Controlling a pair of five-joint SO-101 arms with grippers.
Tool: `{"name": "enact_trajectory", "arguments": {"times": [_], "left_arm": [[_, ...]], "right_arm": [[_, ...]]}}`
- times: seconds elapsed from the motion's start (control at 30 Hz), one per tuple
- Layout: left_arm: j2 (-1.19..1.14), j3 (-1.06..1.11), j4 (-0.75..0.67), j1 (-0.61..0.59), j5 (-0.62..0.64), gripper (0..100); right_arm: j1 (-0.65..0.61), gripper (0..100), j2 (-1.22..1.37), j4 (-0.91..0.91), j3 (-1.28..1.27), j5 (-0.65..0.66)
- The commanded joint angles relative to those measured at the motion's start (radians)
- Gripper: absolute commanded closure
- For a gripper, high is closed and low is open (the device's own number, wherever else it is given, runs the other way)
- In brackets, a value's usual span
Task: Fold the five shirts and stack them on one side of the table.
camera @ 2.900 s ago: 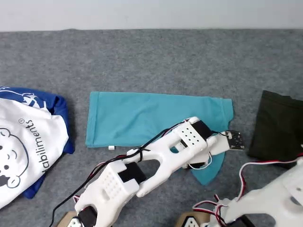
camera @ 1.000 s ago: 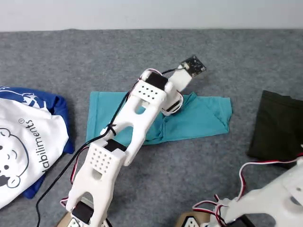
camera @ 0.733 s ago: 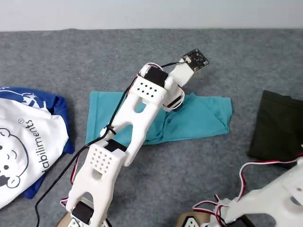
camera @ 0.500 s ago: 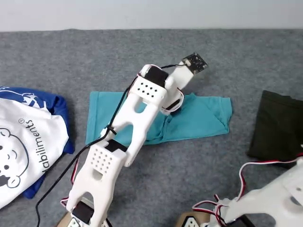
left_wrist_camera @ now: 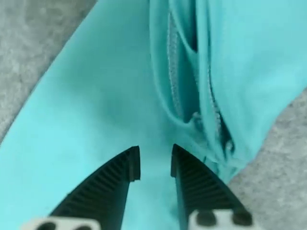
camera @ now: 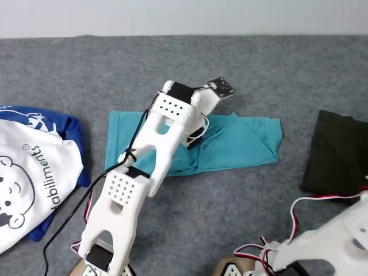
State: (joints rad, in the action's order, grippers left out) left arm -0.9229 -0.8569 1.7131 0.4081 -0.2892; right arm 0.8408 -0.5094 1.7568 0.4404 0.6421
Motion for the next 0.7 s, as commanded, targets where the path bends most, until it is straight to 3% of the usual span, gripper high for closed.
{"name": "enact_trajectory", "arguments": {"times": [0.0, 0.37, 0.67], "left_arm": [[0.014, -0.012, -0.014, 0.018, -0.011, 89], [0.152, -0.16, 0.041, 0.063, 0.026, 93], [0.1, 0.013, -0.002, 0.114, 0.038, 93]], "right_arm": [[0.005, 98.8, -0.021, 0.041, 0.051, 0.003], [0.005, 98.8, -0.021, 0.041, 0.051, 0.005], [0.005, 98.8, -0.021, 0.041, 0.051, 0.005]]}}
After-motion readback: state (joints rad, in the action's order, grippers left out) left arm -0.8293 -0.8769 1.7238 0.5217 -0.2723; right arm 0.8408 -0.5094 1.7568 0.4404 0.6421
